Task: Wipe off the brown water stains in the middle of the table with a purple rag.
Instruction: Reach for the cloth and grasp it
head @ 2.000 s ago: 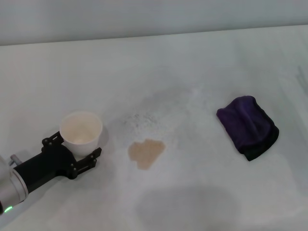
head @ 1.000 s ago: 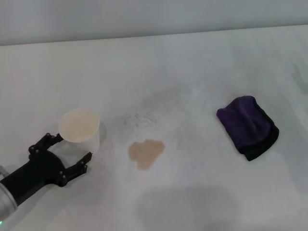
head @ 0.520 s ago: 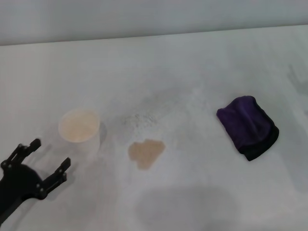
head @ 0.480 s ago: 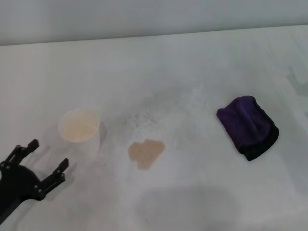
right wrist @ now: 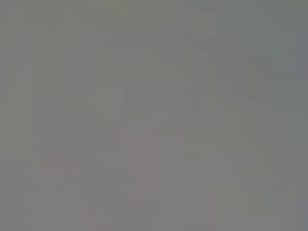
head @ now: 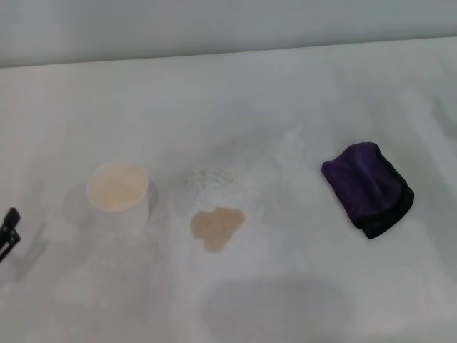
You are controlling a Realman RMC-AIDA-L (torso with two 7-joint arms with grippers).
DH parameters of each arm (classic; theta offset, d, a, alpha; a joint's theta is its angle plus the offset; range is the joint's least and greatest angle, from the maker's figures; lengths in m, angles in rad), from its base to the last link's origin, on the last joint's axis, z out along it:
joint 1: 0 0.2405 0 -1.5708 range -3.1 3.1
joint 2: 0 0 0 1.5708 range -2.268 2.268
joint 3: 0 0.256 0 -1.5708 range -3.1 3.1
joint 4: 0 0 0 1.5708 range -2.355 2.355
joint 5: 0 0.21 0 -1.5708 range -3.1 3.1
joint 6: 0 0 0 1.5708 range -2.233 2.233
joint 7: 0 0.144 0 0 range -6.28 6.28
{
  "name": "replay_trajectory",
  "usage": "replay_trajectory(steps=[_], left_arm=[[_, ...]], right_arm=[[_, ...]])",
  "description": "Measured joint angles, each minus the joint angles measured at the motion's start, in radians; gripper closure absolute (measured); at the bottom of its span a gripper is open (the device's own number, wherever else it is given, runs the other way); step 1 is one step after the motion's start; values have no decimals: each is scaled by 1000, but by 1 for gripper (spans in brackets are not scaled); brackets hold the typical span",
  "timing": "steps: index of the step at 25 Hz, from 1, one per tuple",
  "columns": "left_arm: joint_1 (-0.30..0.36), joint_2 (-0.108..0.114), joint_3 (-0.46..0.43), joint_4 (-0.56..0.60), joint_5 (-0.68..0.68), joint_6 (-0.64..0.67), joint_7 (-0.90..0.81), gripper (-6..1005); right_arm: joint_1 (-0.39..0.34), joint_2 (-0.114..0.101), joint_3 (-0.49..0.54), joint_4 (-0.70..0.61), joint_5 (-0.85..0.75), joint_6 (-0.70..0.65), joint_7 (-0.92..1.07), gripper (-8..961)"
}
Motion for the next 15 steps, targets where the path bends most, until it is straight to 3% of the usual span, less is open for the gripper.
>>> replay_trajectory(steps=[4, 7, 15], left_arm=[[-11, 2, 0, -2, -52, -14, 0, 121], [-21, 2, 0, -2, -86, -21, 1, 121], [-44, 4, -1, 7, -152, -18, 2, 122]], right_arm=[[-29, -4, -175, -197, -19, -128, 380, 180], [-47, -24, -282, -335, -97, -219, 644, 182], [3, -144, -421, -604, -591, -146, 1311, 190]])
